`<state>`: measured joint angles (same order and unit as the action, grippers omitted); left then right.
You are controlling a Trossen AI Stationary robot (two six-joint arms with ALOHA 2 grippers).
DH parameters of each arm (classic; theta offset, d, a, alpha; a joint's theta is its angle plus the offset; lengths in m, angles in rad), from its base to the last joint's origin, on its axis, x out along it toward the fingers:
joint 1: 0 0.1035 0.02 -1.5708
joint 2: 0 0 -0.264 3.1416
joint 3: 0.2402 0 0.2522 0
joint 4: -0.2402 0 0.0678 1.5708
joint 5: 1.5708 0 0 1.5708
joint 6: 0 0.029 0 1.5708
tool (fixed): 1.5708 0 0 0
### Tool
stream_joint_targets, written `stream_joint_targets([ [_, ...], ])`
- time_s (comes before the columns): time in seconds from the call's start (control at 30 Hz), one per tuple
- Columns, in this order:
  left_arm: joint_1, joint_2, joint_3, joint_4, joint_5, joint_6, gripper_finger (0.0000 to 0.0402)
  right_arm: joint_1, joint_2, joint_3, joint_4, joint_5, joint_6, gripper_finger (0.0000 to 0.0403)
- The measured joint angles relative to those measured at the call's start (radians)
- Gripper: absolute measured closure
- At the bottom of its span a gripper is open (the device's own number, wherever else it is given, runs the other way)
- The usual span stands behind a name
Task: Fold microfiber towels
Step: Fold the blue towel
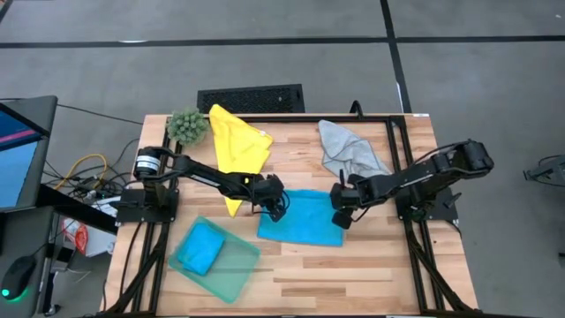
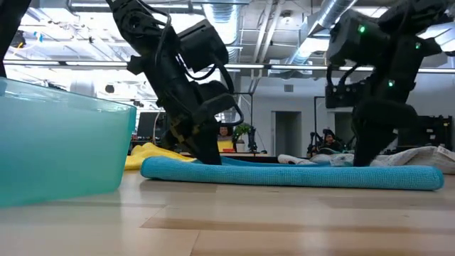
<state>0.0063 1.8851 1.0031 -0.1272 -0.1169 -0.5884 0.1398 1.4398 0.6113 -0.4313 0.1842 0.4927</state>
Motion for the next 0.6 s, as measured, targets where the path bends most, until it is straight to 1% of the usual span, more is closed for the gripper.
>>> stream_joint_targets([
  [0.1,0.0,0.002,0.029,-0.038,0.005,-0.005,0.0401,0.0,-0.074,0.001,-0.01,0.037,0.005,0.0296],
  [0.2,0.0,-0.011,0.078,-0.1,0.021,0.015,0.0401,0.021,-0.155,0.001,-0.002,0.043,0.03,0.0296],
  [0.37,-0.009,-0.093,0.161,-0.246,0.052,0.122,0.0401,0.128,-0.259,0.001,0.06,0.041,0.046,0.0296],
  [0.43,-0.019,-0.126,0.166,-0.29,0.049,0.138,0.0401,0.185,-0.263,0.002,0.081,0.059,0.083,0.0296],
  [0.5,-0.034,-0.162,0.17,-0.292,0.058,0.125,0.0401,0.245,-0.247,0.002,0.091,0.08,0.134,0.0296],
  [0.6,-0.081,-0.181,0.172,-0.299,0.086,0.124,0.0401,0.342,-0.183,0.003,0.127,0.105,0.21,0.0296],
])
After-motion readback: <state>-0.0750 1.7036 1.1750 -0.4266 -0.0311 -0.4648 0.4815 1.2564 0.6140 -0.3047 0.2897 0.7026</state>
